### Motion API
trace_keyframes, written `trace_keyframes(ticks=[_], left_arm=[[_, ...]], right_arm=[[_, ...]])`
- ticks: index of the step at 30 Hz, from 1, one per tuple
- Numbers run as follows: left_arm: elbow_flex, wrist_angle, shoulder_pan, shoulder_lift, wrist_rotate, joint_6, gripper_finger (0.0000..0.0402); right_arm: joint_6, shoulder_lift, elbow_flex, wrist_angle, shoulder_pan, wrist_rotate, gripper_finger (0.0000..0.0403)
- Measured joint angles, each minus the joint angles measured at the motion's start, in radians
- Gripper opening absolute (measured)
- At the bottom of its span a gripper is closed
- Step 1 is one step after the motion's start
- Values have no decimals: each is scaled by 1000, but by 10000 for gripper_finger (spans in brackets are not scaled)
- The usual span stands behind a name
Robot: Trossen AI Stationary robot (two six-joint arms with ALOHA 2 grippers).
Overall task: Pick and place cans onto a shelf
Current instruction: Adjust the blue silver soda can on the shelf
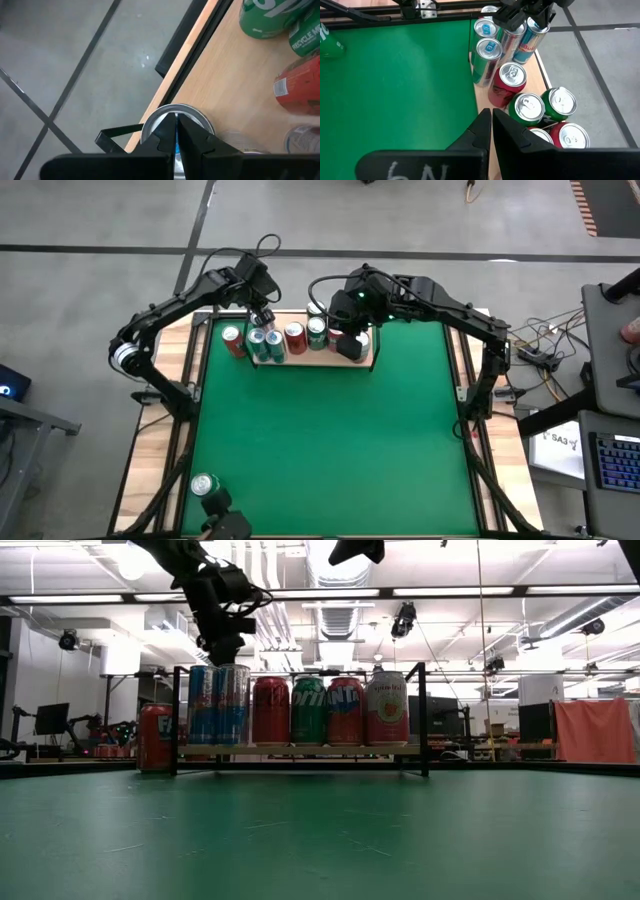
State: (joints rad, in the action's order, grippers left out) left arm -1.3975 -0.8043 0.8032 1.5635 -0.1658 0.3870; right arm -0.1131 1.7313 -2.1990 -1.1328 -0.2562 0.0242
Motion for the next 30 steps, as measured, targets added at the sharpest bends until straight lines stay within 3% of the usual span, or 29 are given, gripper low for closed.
trace_keyframes(ticks=[5, 12, 26, 30], left_arm=[[0, 0, -3, 0, 3, -2, 0], [0, 2, -4, -1, 107, -3, 0], [2, 65, -8, -20, 104, -1, 0], [2, 97, 2, -22, 53, 17, 0]], right_arm=[[0, 0, 0, 0, 0, 0, 9], [1, 0, 0, 0, 0, 0, 9], [0, 0, 0, 0, 0, 0, 9], [-2, 0, 0, 0, 0, 0, 9]])
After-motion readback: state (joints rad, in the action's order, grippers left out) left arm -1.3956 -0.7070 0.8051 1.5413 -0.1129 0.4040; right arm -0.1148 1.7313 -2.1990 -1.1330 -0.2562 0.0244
